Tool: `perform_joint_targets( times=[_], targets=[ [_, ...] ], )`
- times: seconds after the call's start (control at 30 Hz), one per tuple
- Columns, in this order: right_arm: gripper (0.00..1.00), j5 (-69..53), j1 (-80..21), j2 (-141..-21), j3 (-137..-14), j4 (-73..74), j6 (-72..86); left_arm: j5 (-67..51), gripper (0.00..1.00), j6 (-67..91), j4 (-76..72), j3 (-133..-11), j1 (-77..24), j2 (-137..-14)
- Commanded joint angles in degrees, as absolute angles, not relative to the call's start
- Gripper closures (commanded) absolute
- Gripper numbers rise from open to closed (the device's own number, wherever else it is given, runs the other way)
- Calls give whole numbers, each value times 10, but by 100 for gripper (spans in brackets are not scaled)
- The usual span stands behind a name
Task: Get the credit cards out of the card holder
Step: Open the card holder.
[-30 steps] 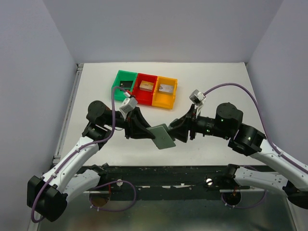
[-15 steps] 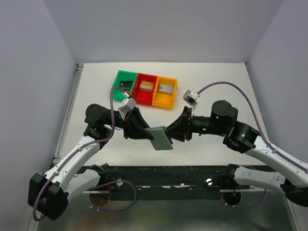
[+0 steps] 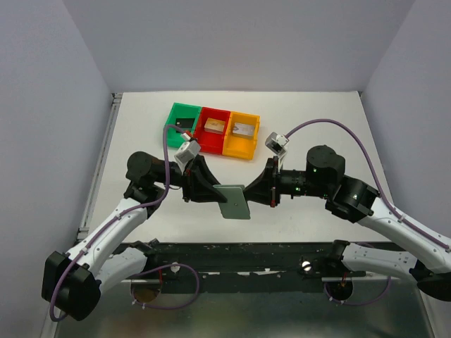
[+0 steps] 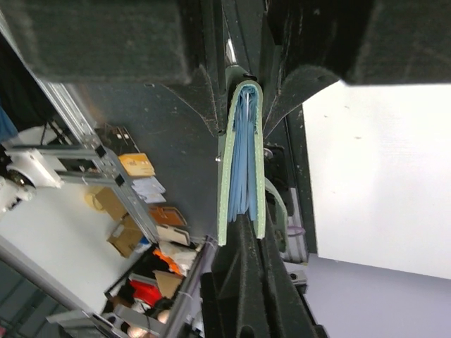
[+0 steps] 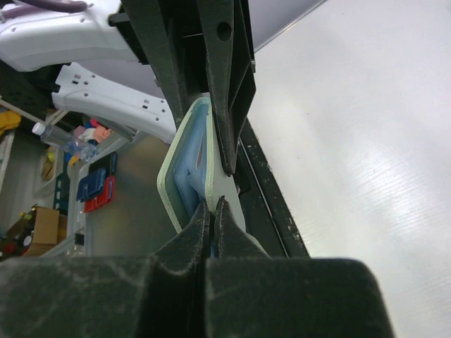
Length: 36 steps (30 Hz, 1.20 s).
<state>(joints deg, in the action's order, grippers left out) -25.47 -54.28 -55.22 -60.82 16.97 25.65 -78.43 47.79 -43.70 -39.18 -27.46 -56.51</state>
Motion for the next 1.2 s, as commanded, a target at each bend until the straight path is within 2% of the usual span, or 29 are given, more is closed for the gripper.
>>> perform_joint_targets(
  times=[0.0, 0.1, 0.13, 0.17, 0.2, 0.23, 0.47, 0.63, 0.97, 1.17],
  targets=[
    [100, -186, -543, -540, -630, 226, 243, -659, 63, 333, -256, -411, -277, -524],
    [100, -146, -542, -526, -640, 257, 236, -546, 48, 273, -145, -413, -271, -497],
    [100, -130, -541, -522, -643, 265, 236, -509, 39, 276, -134, -407, -269, -489],
    [100, -116, -541, -519, -645, 273, 236, -456, 29, 287, -128, -396, -268, -477],
    [100, -98, -541, -517, -646, 279, 239, -420, 10, 300, -129, -383, -268, -468],
    [100, -90, -543, -514, -645, 282, 240, -389, 1, 320, -147, -362, -268, -455],
    [100, -3, -542, -518, -646, 320, 266, -306, 1, 521, -430, -203, -269, -411],
    [100, 60, -543, -538, -664, 368, 275, -334, 1, 586, -504, -192, -274, -453],
    [100, 104, -542, -554, -668, 395, 286, -267, 1, 505, -455, -237, -392, -491],
    [100, 106, -543, -549, -665, 392, 287, -259, 1, 494, -452, -245, -415, -527]
  ],
)
